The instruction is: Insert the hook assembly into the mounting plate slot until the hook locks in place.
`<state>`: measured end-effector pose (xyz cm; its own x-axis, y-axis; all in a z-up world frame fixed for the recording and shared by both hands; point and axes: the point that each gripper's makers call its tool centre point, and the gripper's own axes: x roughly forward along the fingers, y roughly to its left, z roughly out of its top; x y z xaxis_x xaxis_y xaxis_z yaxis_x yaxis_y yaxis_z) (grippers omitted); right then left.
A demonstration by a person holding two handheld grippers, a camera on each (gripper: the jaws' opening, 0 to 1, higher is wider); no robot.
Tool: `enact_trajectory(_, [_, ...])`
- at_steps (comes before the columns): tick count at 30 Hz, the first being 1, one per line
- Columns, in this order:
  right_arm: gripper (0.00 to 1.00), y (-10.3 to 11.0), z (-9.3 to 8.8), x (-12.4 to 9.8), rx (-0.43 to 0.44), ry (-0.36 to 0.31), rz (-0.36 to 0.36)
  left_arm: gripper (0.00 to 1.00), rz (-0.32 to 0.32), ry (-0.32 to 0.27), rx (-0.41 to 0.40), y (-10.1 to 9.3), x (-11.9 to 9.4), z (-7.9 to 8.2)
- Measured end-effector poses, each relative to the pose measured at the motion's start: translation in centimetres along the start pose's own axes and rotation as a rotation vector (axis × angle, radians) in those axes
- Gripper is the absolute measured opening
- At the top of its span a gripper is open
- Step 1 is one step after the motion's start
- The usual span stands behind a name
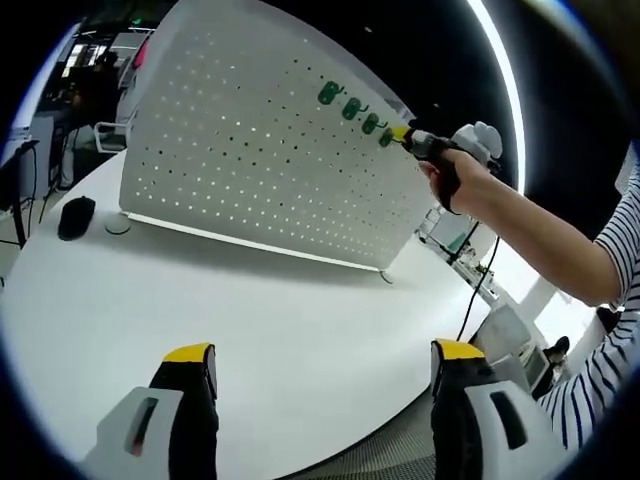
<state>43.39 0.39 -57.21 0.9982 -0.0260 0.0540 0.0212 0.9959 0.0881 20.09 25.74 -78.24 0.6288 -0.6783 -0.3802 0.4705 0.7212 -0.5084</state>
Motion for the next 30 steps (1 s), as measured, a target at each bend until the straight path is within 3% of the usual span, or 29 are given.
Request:
enact_trajectory(8, [0.37, -0.6, -0.3, -2.5, -0.049, 0.039, 0.007, 0.92, 0.001, 0.007, 0.03, -0.1, -0.1, -0.1])
enact_trajectory(10, [0.4, -0.7, -1.1, -3.4, -0.091, 0.071, 0.01, 0.93, 0.0, -0.014, 0.051, -0.4, -0.2, 0.3])
enact_trajectory(21, [0.61, -1.0, -5.5, -9.6, -0.174, 0.17, 0.042, 0.96, 0.024, 0.012, 0.196, -0.9, 0.2, -0.1])
enact_trajectory(27, [0.7, -1.0, -7.6, -13.2, -0.204, 0.226, 0.085, 0.98, 0.039, 0.028, 0.223, -0.6, 0.5, -0.3])
enact_trajectory(30, [0.78, -1.1, -7.6, -15.2, -0.209, 0.217, 0.084, 0.99, 0.044, 0.014, 0.212, -0.5, 0.4, 0.0])
